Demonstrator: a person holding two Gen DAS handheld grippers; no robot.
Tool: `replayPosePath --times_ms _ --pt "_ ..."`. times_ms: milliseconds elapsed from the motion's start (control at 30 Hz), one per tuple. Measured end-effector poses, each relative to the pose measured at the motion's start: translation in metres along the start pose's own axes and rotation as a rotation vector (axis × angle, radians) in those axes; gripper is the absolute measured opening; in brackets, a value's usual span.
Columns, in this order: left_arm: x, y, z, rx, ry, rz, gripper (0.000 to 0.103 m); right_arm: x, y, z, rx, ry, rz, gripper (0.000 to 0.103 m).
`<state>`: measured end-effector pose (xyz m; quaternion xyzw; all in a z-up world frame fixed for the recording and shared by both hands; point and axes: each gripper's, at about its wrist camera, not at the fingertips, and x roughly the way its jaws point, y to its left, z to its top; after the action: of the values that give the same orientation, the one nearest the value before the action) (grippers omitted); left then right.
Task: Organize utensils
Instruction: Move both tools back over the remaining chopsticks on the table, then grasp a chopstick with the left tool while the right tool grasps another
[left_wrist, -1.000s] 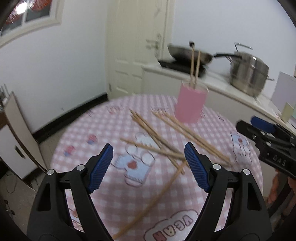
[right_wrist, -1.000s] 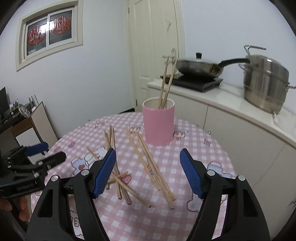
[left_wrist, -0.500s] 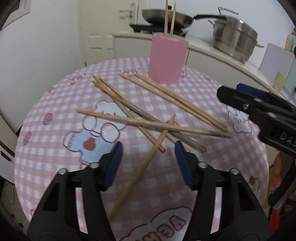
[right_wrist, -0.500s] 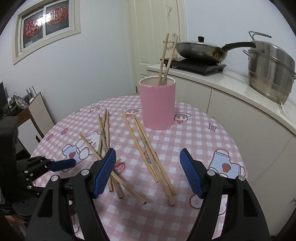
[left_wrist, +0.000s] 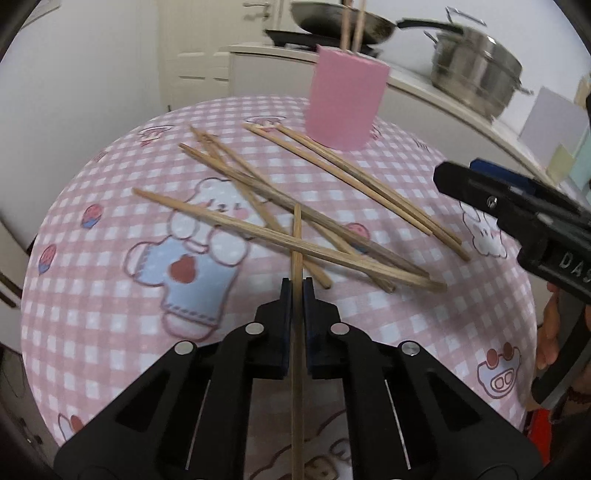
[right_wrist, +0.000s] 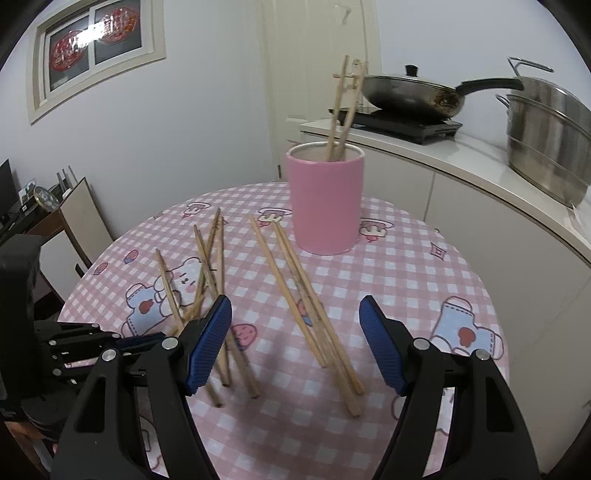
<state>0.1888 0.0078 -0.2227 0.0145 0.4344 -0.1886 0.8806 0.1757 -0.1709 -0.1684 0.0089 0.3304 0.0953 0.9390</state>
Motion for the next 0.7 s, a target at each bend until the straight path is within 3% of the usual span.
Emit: replayPosePath --times_ms 267,500,700 --pt "-0.018 0.04 -0.009 -0.097 0.029 0.044 0.006 0.016 0.04 0.014 -0.095 0.045 0.077 0.068" --pt "-0.022 0.069 -0.02 -0.183 0.043 0.065 0.006 0.053 0.095 0.03 -0.179 0.139 0.202 0.068" --pt "-0.024 0.084 -0.02 -0.226 0.038 0.072 0.006 0.099 0.128 0.043 -0.144 0.262 0.325 0.056"
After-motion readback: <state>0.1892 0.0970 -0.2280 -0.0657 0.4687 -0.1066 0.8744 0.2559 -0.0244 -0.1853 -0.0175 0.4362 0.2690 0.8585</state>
